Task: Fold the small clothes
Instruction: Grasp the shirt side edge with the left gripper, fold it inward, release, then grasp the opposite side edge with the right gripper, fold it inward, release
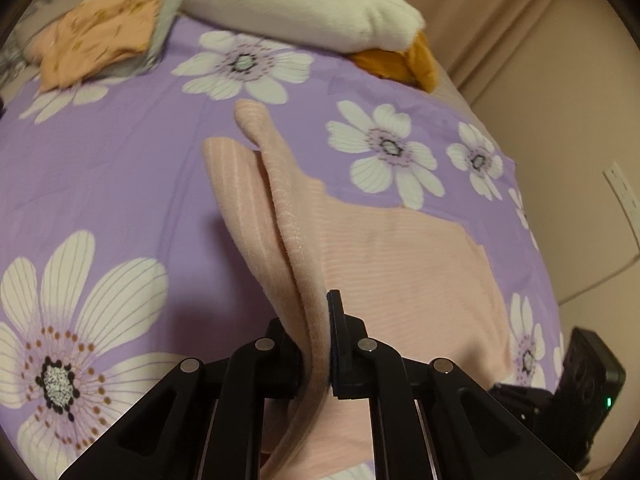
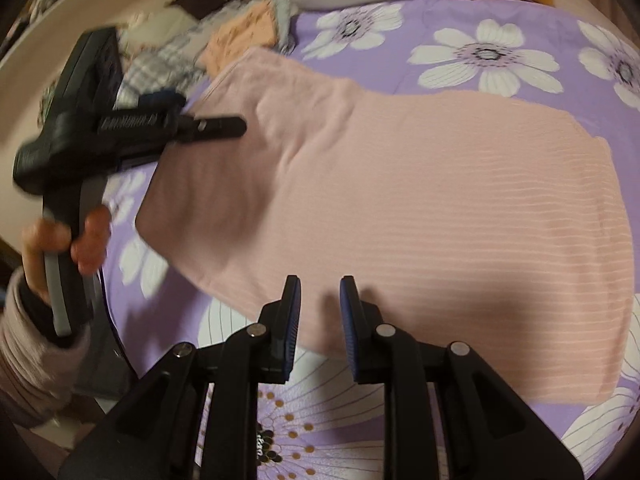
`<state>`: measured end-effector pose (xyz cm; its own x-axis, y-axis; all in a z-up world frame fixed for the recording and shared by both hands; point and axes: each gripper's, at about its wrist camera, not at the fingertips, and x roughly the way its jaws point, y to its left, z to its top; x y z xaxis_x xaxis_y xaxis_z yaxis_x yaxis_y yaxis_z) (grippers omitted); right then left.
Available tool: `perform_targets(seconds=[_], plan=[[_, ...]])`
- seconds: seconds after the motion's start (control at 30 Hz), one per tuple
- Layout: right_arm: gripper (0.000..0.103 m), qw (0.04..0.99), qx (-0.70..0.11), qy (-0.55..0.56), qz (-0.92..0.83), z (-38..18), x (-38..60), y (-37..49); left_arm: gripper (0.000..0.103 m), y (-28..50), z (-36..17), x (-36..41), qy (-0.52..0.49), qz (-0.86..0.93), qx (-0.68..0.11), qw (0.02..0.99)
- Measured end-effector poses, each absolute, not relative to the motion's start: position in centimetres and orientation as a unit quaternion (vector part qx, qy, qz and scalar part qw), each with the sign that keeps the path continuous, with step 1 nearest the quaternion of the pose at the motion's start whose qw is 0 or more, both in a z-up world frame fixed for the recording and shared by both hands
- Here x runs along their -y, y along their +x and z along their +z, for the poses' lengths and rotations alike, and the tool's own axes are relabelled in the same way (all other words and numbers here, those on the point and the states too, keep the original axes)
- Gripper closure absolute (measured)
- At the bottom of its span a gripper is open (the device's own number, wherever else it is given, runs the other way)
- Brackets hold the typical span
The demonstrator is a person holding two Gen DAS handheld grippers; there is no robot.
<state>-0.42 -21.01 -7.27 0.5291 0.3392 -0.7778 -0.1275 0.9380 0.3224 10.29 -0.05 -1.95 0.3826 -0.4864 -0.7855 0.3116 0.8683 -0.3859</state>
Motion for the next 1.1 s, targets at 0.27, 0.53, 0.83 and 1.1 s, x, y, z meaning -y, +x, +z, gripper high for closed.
perform_targets(seconds=[0.27,0.53,0.83,1.1], plan=[[0.063,0.855,-0.442,0.247,0.114,-8.2,25.4,1.2,0.096,9.4,-1.7,4.4,-0.053,-0.259,-0.509,0.819],[0.043,0.799,-0.392,0.432,0.146,-10.1,29.5,3.2,0.096,8.7,-3.7,8.9,-0.024,-0.27,-0.542,0.795],[0.036,0.759,-0.388,0.499,0.156,-10.8,29.6,4.3,0.085,7.0,-4.7,10.7,-0.013,-0.302,-0.566,0.767],[0.038,0.77,-0.415,0.465,0.138,-10.4,29.7,5.2,0.085,4.8,-3.2,8.3,-0.035,-0.333,-0.558,0.76]])
